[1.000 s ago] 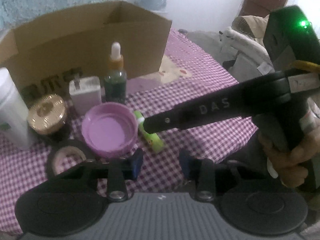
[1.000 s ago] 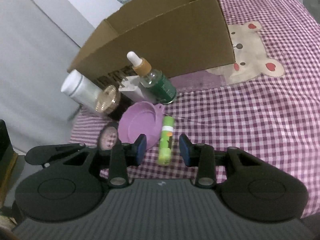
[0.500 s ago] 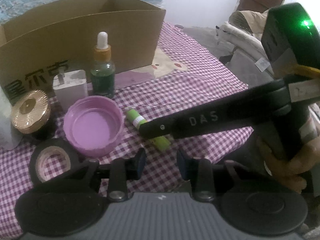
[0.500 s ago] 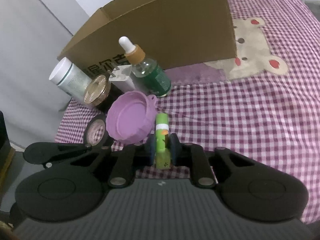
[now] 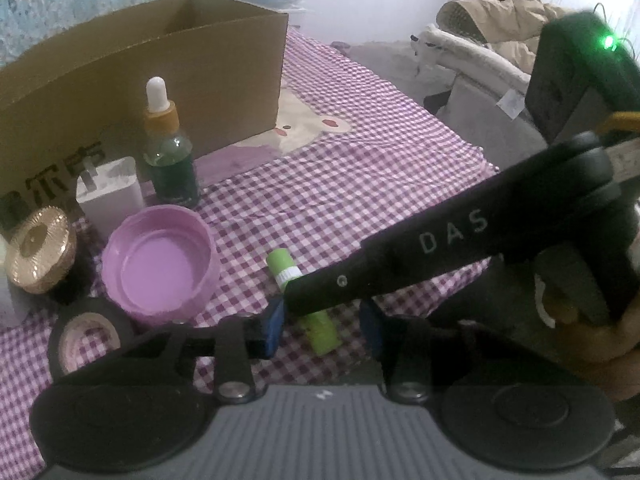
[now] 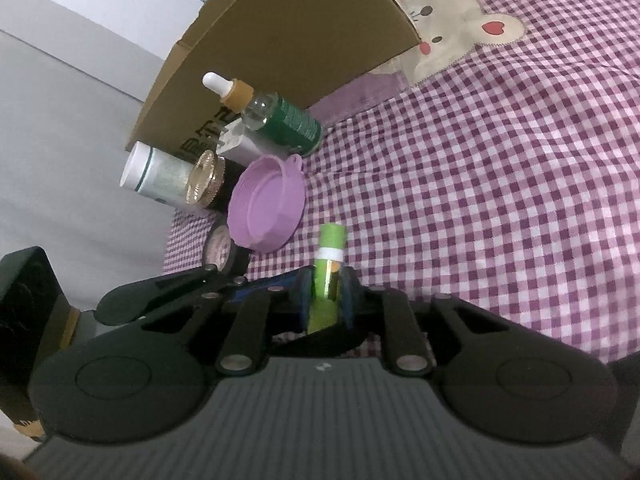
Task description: Organize rigid objects
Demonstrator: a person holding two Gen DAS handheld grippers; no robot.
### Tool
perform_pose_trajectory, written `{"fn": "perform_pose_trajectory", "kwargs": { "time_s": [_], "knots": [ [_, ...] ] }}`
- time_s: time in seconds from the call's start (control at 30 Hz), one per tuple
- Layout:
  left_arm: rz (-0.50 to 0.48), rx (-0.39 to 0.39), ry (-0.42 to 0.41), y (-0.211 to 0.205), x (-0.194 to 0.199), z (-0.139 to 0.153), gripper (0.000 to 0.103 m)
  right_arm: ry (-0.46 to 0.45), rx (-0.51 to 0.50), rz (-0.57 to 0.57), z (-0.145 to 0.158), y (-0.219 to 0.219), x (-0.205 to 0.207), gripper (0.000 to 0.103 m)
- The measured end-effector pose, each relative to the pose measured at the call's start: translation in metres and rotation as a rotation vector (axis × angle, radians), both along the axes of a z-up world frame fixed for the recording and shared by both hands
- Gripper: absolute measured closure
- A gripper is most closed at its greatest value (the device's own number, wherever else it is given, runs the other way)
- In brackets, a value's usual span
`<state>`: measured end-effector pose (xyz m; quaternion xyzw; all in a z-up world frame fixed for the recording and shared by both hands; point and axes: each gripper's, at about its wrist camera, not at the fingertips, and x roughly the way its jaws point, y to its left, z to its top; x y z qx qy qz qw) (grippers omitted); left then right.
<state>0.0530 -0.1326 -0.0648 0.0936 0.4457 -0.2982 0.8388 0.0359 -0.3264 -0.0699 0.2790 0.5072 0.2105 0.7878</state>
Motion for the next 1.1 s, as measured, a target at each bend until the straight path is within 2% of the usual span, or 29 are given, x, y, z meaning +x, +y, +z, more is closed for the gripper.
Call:
{"fn": "perform_pose_trajectory", "kwargs": {
  "time_s": [0.13,0.33,0.53,0.63,0.73,0.87,1.1],
  "knots": [
    [0.018,0.003,-0.007,0.002,0.001,0.000,0.069,-0.029,-0.050,0.023,0.005,0.005,0.002,0.083],
    [0.042,0.005,-0.021,0.003,0.003,-0.002,0.080,-0.018,-0.019,0.015,-0.002,0.000,0.008,0.084],
    [0.044,0.004,-0.032,0.004,0.001,0.002,0.081,-0.036,-0.002,-0.002,-0.004,-0.004,0.001,0.085],
    [0.056,-0.020,-0.051,0.009,-0.004,0.013,0.082,-0.053,0.003,-0.012,0.005,-0.004,-0.005,0.085],
    [0.071,-0.043,-0.103,0.017,-0.008,0.033,0.082,-0.101,0.000,-0.007,0.026,0.000,-0.008,0.085],
    [0.106,-0.047,-0.207,0.034,-0.009,0.069,0.082,-0.214,-0.005,0.037,0.064,0.015,-0.002,0.085],
    [0.179,-0.034,-0.366,0.068,0.019,0.125,0.082,-0.378,0.003,0.153,0.134,0.052,0.048,0.085]
  ]
}}
